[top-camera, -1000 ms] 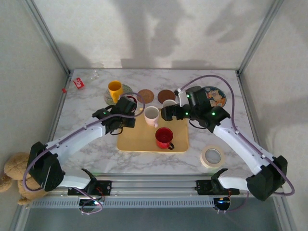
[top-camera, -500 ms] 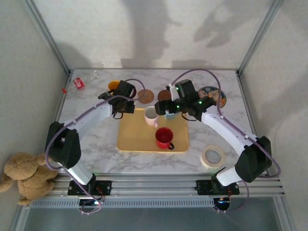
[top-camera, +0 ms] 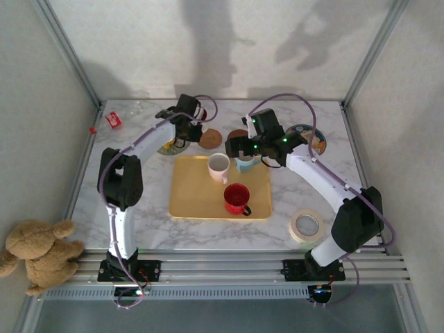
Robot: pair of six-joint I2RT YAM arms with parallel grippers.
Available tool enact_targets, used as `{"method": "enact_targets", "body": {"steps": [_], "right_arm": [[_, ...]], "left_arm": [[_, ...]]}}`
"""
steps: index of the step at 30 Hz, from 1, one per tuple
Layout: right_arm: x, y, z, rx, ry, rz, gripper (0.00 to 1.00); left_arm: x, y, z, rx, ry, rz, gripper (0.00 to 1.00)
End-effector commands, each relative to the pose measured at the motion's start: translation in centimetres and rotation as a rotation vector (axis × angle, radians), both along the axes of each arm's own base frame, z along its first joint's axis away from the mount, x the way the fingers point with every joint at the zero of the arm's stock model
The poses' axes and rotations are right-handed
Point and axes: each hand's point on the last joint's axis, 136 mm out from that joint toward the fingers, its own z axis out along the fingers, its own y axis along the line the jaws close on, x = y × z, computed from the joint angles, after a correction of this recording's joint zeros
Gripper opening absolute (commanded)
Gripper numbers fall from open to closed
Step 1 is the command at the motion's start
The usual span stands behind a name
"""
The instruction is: Place the cup by the coaster
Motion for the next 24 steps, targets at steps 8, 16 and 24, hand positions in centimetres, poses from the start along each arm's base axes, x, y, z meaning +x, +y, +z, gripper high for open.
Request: {"method": "enact_targets", "body": {"steps": [8,16,24], "right_arm": [[2.0,-1.6,-0.6,-0.006,0.03,-0.083,0.99],[2.2,-1.5,-1.0,0.006,0.044,-0.081,0.99],[2.3,-1.3,-1.3,0.011,0.058,-0.079,0.99]], "left_arm": [[2.0,-1.7,-1.2,-0.012,0.011,-0.09,0.0],[2.1,-2.0,-2.3,-0.018,0.023,-0.095,0.0],[2.1,-2.4,-3.5,-0.031,0.042,-0.11,0.0]]}}
